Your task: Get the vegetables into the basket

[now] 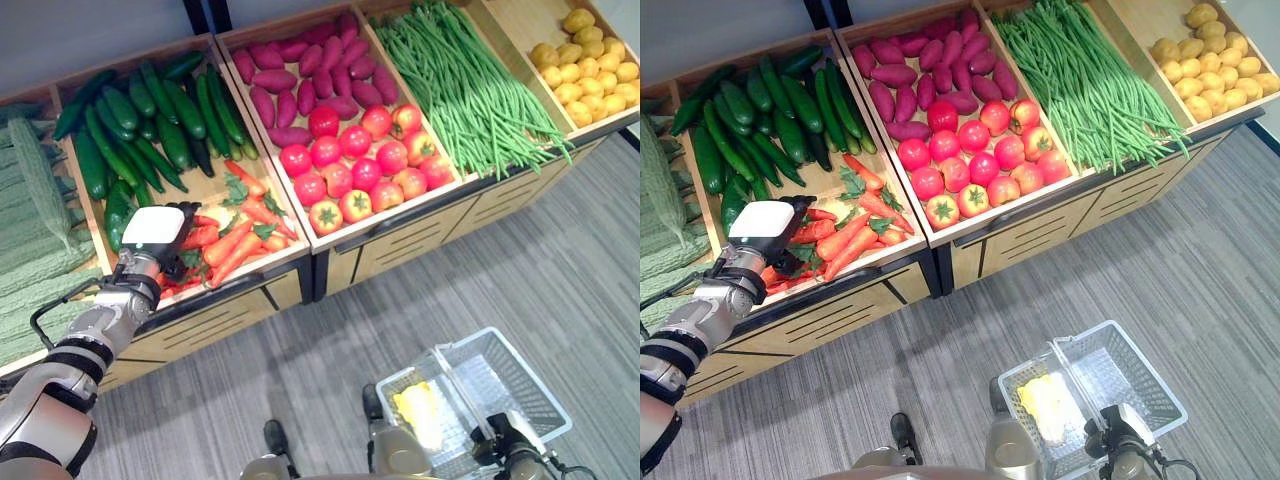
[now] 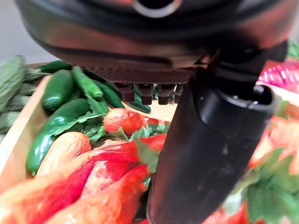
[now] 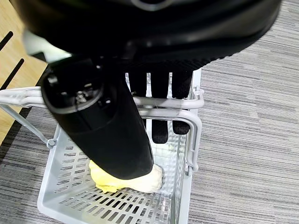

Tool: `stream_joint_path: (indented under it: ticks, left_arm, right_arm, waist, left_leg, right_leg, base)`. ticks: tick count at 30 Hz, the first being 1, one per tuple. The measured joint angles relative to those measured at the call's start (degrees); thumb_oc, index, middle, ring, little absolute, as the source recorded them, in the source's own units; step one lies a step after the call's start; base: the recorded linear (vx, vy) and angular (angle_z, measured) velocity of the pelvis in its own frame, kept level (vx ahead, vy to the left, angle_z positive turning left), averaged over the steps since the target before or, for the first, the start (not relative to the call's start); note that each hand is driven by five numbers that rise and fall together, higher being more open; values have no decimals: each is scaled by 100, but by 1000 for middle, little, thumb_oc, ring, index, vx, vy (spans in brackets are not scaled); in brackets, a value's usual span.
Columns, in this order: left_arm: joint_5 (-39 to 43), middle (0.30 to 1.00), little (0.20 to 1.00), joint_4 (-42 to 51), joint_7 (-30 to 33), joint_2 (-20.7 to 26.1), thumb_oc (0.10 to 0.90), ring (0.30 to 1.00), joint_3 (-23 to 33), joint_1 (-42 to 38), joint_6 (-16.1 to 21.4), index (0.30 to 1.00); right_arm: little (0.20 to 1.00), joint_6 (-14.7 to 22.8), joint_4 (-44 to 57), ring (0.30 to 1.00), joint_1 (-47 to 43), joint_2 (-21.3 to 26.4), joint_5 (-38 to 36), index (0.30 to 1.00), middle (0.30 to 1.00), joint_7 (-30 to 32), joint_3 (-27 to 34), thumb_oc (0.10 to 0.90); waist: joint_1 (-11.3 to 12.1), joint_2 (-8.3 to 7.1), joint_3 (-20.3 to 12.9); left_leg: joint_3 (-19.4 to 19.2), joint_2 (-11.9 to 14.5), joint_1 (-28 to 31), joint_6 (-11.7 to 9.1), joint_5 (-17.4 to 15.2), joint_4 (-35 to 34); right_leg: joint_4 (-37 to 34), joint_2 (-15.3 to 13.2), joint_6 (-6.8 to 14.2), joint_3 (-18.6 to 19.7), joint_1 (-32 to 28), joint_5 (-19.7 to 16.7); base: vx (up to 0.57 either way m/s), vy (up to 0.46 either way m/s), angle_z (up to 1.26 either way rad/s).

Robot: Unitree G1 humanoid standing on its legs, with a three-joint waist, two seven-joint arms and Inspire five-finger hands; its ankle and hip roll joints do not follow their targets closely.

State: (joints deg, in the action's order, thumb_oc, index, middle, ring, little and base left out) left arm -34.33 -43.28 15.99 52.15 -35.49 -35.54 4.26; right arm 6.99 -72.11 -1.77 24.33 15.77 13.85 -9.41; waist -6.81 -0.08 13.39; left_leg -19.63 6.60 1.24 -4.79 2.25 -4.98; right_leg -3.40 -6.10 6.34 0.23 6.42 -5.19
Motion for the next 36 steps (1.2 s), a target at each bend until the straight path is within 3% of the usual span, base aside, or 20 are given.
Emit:
stream_joint_path:
  ticks: [1,10,26,36]
  left_arm:
    - [-71,300,300,0,-30,37,400,300,-51,-83,27,300]
    - [-180,300,300,-100,-222,78,400,300,-124,-520,121,300]
    - [-283,300,300,-197,-166,95,400,300,-127,-557,49,300]
    - [-264,300,300,762,130,658,400,300,-43,-535,203,300]
  right_arm:
    - [300,-3,8,300,-18,6,0,300,300,1,1,400]
    - [300,-16,27,300,-107,14,-14,300,300,-10,-8,400]
    - [300,-27,-25,300,-222,16,-13,300,300,-16,-119,400]
    - [300,-53,-68,300,-204,16,-12,300,300,-18,-116,400]
  waist:
    - [-1,0,10]
    - [-27,-6,77]
    - [-15,-15,161]
    - [72,-20,161]
  left_leg:
    - [-3,-1,-35,0,0,0]
    - [-10,1,-58,0,0,0]
    - [6,-4,57,0,0,0]
    - [50,-5,122,-1,1,0]
  right_leg:
    - [6,-1,0,-2,44,-1]
    - [6,-22,-1,-4,80,-2]
    - [13,-39,-1,-28,-50,-3]
    - [13,-45,-2,-67,-146,-4]
  base:
    - [0,0,0]
    - [1,0,-1]
    - [0,0,0]
    - [0,1,1]
